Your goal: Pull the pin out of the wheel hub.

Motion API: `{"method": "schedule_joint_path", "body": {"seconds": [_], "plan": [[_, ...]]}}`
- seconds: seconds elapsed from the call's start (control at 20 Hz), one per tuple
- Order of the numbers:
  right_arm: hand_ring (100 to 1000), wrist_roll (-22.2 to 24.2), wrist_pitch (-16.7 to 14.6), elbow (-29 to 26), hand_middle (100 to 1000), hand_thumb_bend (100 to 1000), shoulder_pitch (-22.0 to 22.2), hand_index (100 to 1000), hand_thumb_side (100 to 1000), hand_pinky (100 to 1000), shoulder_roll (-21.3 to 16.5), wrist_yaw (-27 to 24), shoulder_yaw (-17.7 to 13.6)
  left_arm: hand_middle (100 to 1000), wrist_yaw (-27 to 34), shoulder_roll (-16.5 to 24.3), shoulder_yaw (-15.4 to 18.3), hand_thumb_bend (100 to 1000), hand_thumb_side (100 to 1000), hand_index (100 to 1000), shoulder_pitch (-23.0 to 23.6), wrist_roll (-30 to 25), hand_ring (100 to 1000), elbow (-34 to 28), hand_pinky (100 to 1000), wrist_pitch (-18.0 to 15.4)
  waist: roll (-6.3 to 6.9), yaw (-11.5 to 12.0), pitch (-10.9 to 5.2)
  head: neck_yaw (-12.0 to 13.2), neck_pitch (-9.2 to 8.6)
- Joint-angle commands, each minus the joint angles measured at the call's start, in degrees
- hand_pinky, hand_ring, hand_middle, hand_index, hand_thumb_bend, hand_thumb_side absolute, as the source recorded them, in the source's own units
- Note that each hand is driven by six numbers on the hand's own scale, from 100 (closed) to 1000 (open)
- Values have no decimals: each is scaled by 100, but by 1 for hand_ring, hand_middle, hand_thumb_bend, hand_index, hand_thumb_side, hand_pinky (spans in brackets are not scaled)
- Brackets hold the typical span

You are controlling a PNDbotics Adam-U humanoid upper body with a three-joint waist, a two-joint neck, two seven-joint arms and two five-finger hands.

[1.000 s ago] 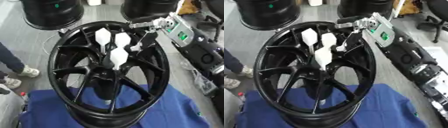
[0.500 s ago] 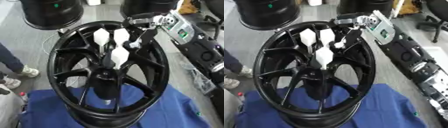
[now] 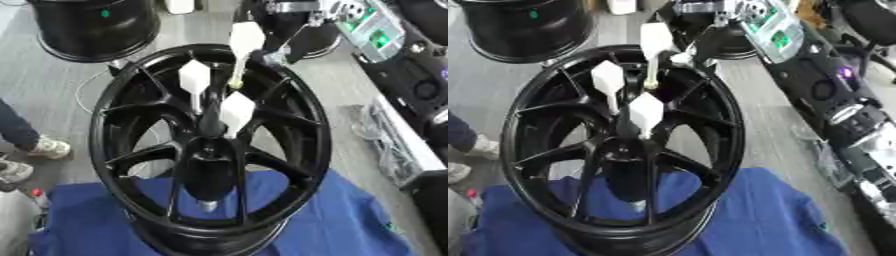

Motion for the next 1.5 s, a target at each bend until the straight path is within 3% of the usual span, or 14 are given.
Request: {"method": "schedule_joint_path", "body": {"seconds": [0.05, 0.25, 0.5, 0.6, 0.8, 0.85, 0.9, 0.95, 1.0, 1.15, 1.3, 1.35, 1.5], "plan": [[375, -27, -72, -235, 444, 100, -147, 569, 244, 330, -576, -183, -324, 583, -42, 140, 63, 100, 1000, 766, 4, 33, 444, -68, 581, 22, -8, -54, -149, 18, -29], [390, -689, 54, -353, 451, 100, 186, 574, 155, 341, -1318, -333, -965, 583, -74, 185, 104, 100, 1000, 766, 63, 69, 445, -62, 582, 37, -53, -199, -211, 52, 34], [399, -2475, 310, -300, 463, 100, 1427, 586, 112, 354, -2308, 13, -2075, 583, -56, 201, 143, 100, 1000, 765, 86, 121, 446, -67, 582, 48, -49, -286, -239, 58, 59], [399, -2907, 335, -318, 463, 100, 1641, 586, 112, 354, -2393, 213, -2160, 583, -49, 202, 137, 100, 1000, 765, 84, 120, 446, -67, 582, 49, -48, -276, -239, 45, 60], [399, -3145, 336, -329, 463, 100, 1717, 586, 112, 354, -2409, 346, -2152, 583, -46, 202, 135, 100, 1000, 765, 83, 117, 446, -67, 582, 49, -48, -272, -239, 40, 60], [455, -3171, 347, -309, 633, 1000, 1739, 759, 100, 364, -2428, 367, -2169, 584, -43, 192, 154, 180, 1000, 765, 80, 130, 447, -70, 582, 47, -28, -291, -227, 90, 43], [465, -3229, 398, -226, 711, 100, 1824, 817, 402, 372, -2418, 423, -2251, 584, -27, 149, 236, 100, 1000, 765, 63, 181, 447, -92, 582, 28, 55, -374, -153, 259, -42], [485, -3306, 472, -106, 806, 100, 1944, 893, 544, 390, -2334, 492, -2371, 584, 4, 91, 351, 100, 1000, 765, 16, 254, 447, -116, 582, 4, 160, -494, -45, 379, -160], [498, -3388, 552, 25, 855, 100, 2076, 923, 629, 404, -2221, 554, -2502, 584, 29, 58, 441, 100, 1000, 765, -26, 335, 448, -131, 582, -14, 232, -625, 37, 473, -242], [507, -3536, 813, 450, 880, 100, 2500, 937, 661, 412, -1811, 771, -2926, 584, 68, 37, 553, 100, 1000, 765, -81, 507, 448, -145, 582, -47, 329, -917, 139, 621, -321], [507, -3780, 1091, 901, 880, 100, 2951, 937, 661, 412, -1362, 648, -3377, 584, 68, 65, 496, 100, 1000, 765, -72, 499, 448, -134, 582, -52, 287, -842, 110, 533, -281], [503, -3868, 1180, 1047, 904, 110, 3097, 950, 750, 416, -1216, 569, -3522, 585, 73, 54, 476, 100, 1000, 765, -84, 484, 449, -137, 583, -62, 314, -824, 133, 472, -293], [499, -4152, 1466, 1511, 900, 108, 3562, 947, 756, 412, -752, 292, -3948, 585, 76, 38, 400, 100, 1000, 765, -82, 416, 450, -121, 583, -74, 312, -708, 109, 304, -273]]}}
